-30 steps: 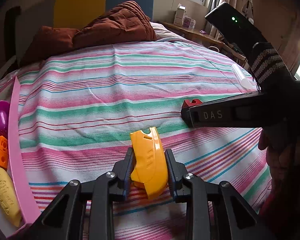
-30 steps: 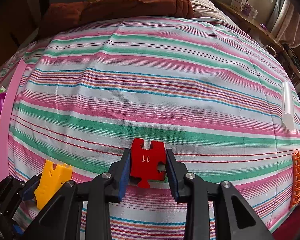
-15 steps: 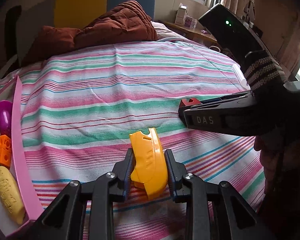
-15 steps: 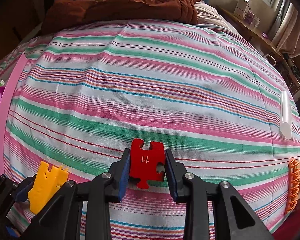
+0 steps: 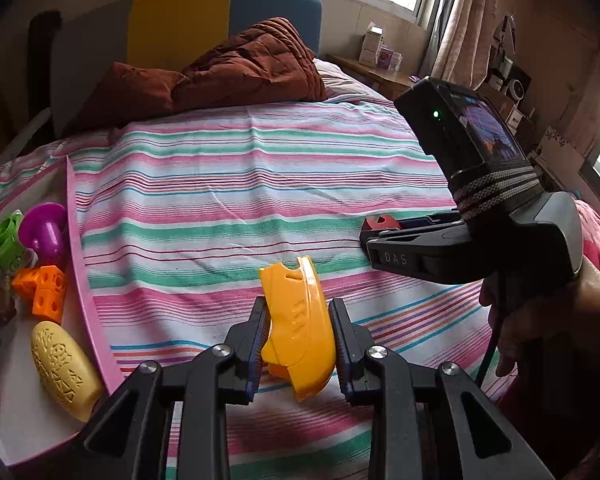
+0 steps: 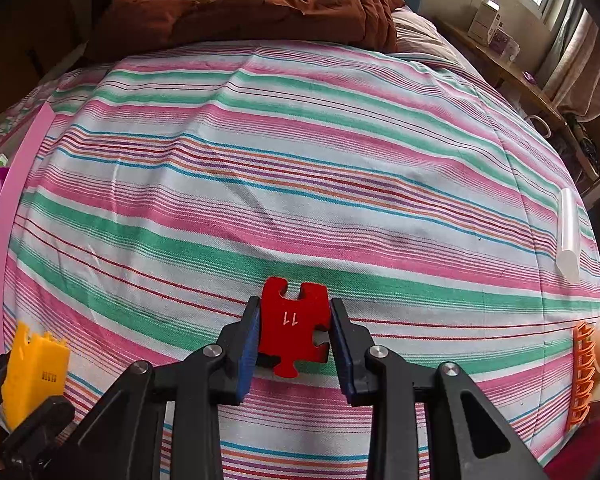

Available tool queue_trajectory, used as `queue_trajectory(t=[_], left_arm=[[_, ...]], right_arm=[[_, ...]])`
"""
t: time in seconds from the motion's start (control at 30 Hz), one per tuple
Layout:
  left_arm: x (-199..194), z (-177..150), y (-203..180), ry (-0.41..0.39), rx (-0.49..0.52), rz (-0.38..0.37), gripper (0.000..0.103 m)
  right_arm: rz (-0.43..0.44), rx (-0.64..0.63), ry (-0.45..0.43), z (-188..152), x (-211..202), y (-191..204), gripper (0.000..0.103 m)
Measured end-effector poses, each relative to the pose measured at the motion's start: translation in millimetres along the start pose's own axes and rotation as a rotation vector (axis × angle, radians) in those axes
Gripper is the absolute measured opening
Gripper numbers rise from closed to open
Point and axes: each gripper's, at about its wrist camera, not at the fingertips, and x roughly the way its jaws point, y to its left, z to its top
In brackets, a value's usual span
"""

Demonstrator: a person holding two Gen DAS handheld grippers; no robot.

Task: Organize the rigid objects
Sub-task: 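Lift the orange boat piece with the left tool while the right tool holds the red puzzle piece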

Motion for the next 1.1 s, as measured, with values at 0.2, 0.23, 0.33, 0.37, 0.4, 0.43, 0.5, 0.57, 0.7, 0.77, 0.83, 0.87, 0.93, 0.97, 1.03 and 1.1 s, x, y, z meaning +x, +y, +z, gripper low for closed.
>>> queue_trajectory(t=[0.2, 0.23, 0.33, 0.37, 0.4, 0.43, 0.5, 0.57, 0.7, 0.77, 0.83, 0.87, 0.93, 0.97, 1.03, 1.1], left_arm=[[-20, 2, 1, -0.022, 0.013, 0.023, 0.030], [-23, 2, 1, -0.028, 0.017, 0.029, 0.030], [-33, 5, 1, -0.045, 0.023, 0.037, 0.030], [-36, 5, 1, -0.052, 0.026, 0.041, 0.030], [-39, 6, 2, -0.057, 0.025, 0.043, 0.030], [-42, 6, 3, -0.060, 0.021, 0.041, 0.030], [-47, 6, 5, -0.069, 0.017, 0.047, 0.030], [-53, 5, 7, -0.078, 0.018, 0.053, 0.030], [-63, 4, 15, -0.094, 0.002, 0.068, 0.030], [-68, 4, 19, -0.100, -0.009, 0.074, 0.030], [-73, 2, 25, -0.110, -0.019, 0.085, 0.030], [-75, 2, 29, -0.112, -0.029, 0.087, 0.030], [-79, 0, 36, -0.115, -0.047, 0.093, 0.030], [-81, 0, 39, -0.118, -0.052, 0.099, 0.030], [-84, -2, 45, -0.122, -0.066, 0.105, 0.030], [-87, -4, 52, -0.125, -0.083, 0.113, 0.030]], right_arm=[[0.000, 0.001, -0.001, -1, 0, -1, 0.032], [0.001, 0.003, -0.001, -1, 0, -1, 0.033], [0.003, 0.006, -0.001, -2, -2, 0, 0.032], [0.001, 0.004, -0.002, -2, -2, 1, 0.032], [-0.001, 0.001, -0.003, -3, -2, 2, 0.032], [-0.003, -0.002, -0.004, -3, -2, 2, 0.032], [-0.004, -0.005, -0.005, -3, -2, 2, 0.032], [-0.006, -0.010, -0.007, -3, -2, 1, 0.032], [-0.016, -0.023, -0.013, -3, -2, 2, 0.032], [-0.018, -0.027, -0.015, -4, -2, 2, 0.032], [-0.020, -0.031, -0.017, -4, -2, 2, 0.032], [-0.021, -0.033, -0.017, -4, -2, 2, 0.032], [-0.026, -0.038, -0.019, -5, -2, 2, 0.032], [-0.027, -0.039, -0.020, -5, -2, 3, 0.032], [-0.027, -0.040, -0.021, -6, -2, 2, 0.032], [-0.028, -0.042, -0.021, -6, -2, 2, 0.032]])
